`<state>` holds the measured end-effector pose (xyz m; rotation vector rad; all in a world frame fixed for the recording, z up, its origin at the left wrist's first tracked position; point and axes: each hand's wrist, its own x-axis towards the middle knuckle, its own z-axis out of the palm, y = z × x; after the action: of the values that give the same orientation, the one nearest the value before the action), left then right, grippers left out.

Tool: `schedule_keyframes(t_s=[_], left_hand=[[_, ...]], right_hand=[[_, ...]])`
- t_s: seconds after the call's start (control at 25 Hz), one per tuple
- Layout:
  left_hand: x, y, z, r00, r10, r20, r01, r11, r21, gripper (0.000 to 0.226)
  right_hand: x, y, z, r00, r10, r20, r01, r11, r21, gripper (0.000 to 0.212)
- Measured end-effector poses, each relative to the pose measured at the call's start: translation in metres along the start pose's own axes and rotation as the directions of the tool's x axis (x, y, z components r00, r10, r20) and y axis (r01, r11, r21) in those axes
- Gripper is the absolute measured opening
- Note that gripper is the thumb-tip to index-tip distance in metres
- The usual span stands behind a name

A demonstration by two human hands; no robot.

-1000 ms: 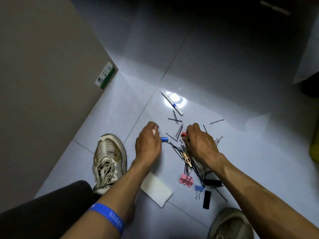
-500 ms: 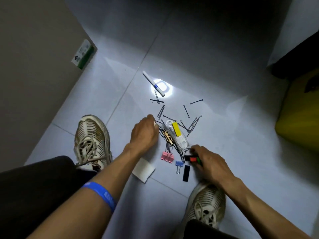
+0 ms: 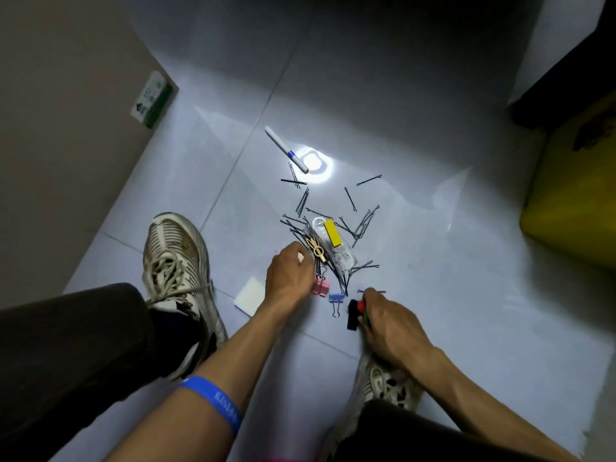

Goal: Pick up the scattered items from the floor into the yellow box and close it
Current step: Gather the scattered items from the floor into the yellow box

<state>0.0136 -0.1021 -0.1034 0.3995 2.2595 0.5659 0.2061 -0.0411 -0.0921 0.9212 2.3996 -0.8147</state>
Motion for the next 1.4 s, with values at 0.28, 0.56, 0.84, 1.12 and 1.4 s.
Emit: schedule_keyframes(t_s=[0.28,0.56,0.84,1.12,1.4], left_hand=[[0.037,0.046,0.026,0.985,0.165,-0.057,-0.143,0.95,0.279,0.047],[0.046,0.057,0.009,0.997,0.07,0.042,-0.063,0.988,-0.139,0.035],[-0.002,0.157,-0.015,0.933,0.039,0.358,0.251,0.643,-0.724,0.013],[-0.127,0.319,0.052,0.787,0.268,0.556,0.357,0.537,-0.764,0.013],[-0.168,0.425,0.092,0.652,0.428,0.626,0.25,0.659,-0.71,0.05]], right_hand=[[0.016,-0.018,0.021,0.999,0.022,-0.05,-0.025,0.998,-0.059,0.031],[0.031,-0.023,0.009,0.985,0.173,-0.017,-0.144,0.869,0.473,0.012],[0.014,-0.008,-0.14,0.917,0.4,-0.012,0.162,-0.344,0.925,0.015],[-0.112,0.086,-0.222,0.787,0.617,-0.014,0.383,-0.47,0.795,0.009],[-0.128,0.18,-0.315,0.415,0.854,-0.314,0.073,0.312,0.947,0.062]])
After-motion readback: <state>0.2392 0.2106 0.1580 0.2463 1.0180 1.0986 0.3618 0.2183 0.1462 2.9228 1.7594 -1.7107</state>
